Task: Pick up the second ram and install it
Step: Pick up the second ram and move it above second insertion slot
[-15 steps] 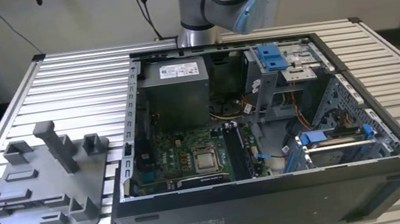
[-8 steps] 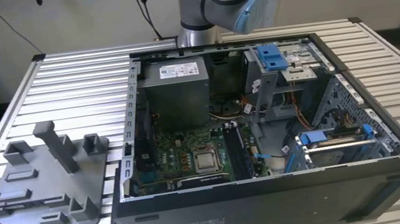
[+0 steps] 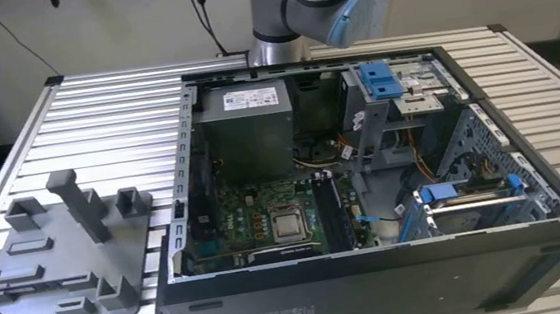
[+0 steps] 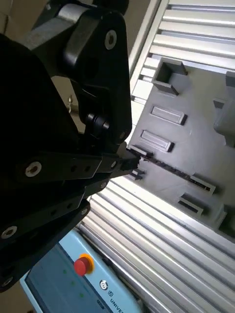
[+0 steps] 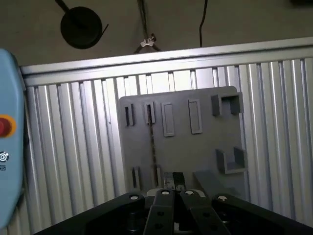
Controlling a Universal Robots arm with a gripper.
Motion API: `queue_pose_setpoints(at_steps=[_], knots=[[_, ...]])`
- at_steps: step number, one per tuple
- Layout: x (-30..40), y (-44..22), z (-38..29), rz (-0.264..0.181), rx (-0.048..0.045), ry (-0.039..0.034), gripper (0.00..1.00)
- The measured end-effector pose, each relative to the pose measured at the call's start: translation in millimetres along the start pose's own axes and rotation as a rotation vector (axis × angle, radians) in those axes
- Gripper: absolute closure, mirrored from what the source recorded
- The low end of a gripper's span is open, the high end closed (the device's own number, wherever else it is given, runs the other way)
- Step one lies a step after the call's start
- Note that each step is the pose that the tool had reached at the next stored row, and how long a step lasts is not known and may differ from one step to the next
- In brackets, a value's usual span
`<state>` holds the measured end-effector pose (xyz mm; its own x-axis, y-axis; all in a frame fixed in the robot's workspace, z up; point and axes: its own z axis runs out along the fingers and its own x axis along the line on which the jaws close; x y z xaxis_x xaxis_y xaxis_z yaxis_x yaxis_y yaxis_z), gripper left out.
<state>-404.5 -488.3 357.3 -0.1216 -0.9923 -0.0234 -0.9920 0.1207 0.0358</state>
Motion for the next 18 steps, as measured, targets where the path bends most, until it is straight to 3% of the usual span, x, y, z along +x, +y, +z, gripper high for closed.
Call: queue_pose_setpoints(at_steps=[9,11,13,18], knots=[[0.0,0.0,-0.1,-0.01,-0.0003,0.0004,0.88],[0.0,0.0,-0.1,-0.012,-0.0003,0.0005,0.83],[0.0,0.0,0.0,-0.014,-0.0004,0.0005,0.7],[0.0,0.0,0.0,-0.019,-0.0005,0.0007,0.58]])
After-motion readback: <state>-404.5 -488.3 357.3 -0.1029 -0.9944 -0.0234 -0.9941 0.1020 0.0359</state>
